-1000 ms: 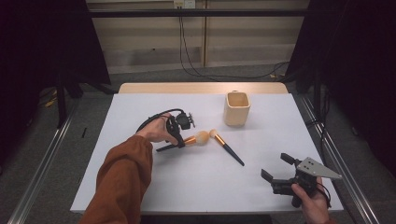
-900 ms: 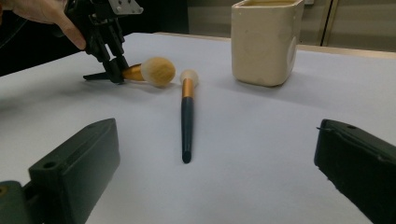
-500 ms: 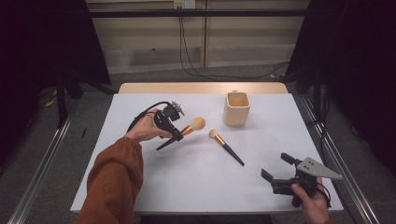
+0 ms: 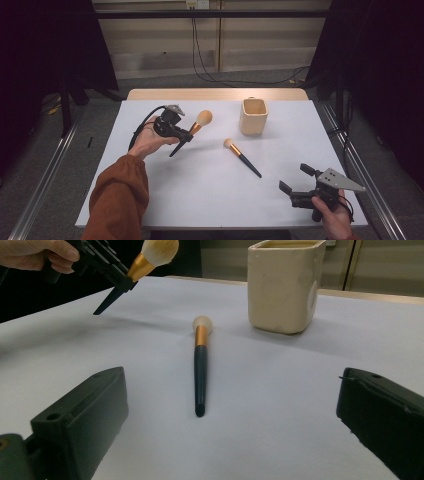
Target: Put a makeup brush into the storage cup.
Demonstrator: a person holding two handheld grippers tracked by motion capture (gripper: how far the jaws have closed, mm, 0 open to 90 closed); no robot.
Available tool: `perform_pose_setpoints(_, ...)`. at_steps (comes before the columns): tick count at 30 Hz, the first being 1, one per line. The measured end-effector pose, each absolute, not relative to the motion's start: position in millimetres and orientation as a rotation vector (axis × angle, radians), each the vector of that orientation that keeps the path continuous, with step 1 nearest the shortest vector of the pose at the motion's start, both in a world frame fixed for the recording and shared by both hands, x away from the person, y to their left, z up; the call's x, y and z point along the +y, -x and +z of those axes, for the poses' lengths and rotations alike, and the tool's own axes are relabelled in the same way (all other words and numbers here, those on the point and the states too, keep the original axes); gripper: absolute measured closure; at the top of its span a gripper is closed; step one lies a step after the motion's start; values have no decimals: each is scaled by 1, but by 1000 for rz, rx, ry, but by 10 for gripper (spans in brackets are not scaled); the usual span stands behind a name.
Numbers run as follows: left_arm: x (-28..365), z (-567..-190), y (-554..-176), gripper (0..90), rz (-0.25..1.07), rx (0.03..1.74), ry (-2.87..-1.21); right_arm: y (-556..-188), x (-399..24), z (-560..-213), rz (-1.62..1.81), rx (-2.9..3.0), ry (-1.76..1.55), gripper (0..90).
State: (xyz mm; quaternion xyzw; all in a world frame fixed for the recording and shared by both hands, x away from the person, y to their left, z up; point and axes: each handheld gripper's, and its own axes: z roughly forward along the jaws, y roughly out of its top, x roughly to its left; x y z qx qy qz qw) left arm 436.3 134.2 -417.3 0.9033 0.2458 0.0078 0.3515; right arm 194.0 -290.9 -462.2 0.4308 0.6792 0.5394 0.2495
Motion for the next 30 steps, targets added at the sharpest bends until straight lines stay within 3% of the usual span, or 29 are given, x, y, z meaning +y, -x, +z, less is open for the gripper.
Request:
perform_pose_setpoints(17, 141, -411, -410, 746, 126, 646, -2002, -194, -291, -462, 1478, 1838, -1177, 0)
perform_pose_setpoints(30, 139, -414, -394, 745, 179, 635, -1870, -193, -290, -462, 1484, 1831, -1177, 0)
